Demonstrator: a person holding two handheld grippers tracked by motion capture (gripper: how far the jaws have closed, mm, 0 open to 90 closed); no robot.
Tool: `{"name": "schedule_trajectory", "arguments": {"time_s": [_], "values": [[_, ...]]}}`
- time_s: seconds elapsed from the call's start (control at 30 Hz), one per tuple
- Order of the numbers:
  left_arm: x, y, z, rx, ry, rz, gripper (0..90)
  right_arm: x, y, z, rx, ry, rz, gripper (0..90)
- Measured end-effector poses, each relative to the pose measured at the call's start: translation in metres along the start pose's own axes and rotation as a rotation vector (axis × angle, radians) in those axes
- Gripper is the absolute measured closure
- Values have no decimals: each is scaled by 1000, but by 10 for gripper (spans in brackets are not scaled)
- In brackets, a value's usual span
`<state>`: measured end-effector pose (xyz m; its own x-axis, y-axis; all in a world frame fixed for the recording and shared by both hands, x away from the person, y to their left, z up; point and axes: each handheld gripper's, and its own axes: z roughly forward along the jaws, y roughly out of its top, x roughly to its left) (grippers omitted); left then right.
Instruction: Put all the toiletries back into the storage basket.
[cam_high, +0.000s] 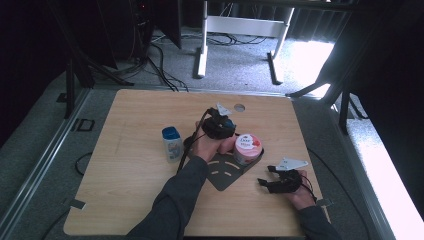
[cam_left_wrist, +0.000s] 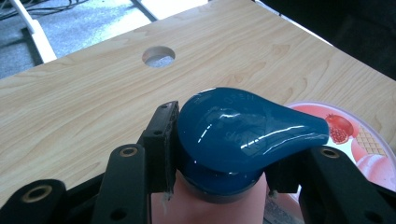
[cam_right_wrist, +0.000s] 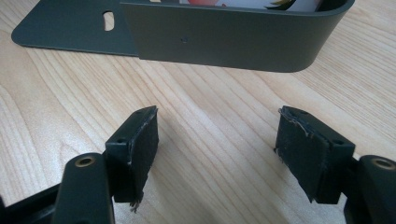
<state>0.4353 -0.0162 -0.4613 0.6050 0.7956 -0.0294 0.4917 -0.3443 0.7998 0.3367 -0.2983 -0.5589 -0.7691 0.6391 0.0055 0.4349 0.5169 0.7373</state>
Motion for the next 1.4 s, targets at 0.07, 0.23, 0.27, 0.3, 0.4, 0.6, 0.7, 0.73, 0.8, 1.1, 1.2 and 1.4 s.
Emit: {"name": "schedule_trajectory", "arguments": {"time_s": [0.07,0.23,0.27,0.3,0.4,0.6,0.7,0.73,0.8,1.1,1.2,1.4], "values": [[0,0,0,6,-4,15,525,0,0,0,-1,0,0,295],[0,0,0,6,-8,10,518,0,0,0,0,-1,-1,295],[1,-1,0,4,-12,8,516,0,0,0,0,0,-1,295],[1,-1,-1,3,-12,6,510,0,0,0,0,0,0,295],[3,-1,0,8,-11,-1,478,0,0,0,0,0,1,295],[2,-1,-1,15,-4,0,430,0,0,0,-1,1,1,295],[2,-2,-1,13,-3,-2,417,0,0,0,0,1,2,295],[2,-2,-1,12,-5,-3,417,0,0,0,0,1,2,295],[2,-3,0,20,-4,4,398,0,0,0,0,0,1,294],[1,-4,-7,1,-30,20,352,0,0,0,0,0,1,294],[1,-5,-9,11,-34,24,342,0,0,0,-1,-1,-1,294],[1,-8,-14,12,-40,35,333,0,0,0,0,-1,-2,294]]}}
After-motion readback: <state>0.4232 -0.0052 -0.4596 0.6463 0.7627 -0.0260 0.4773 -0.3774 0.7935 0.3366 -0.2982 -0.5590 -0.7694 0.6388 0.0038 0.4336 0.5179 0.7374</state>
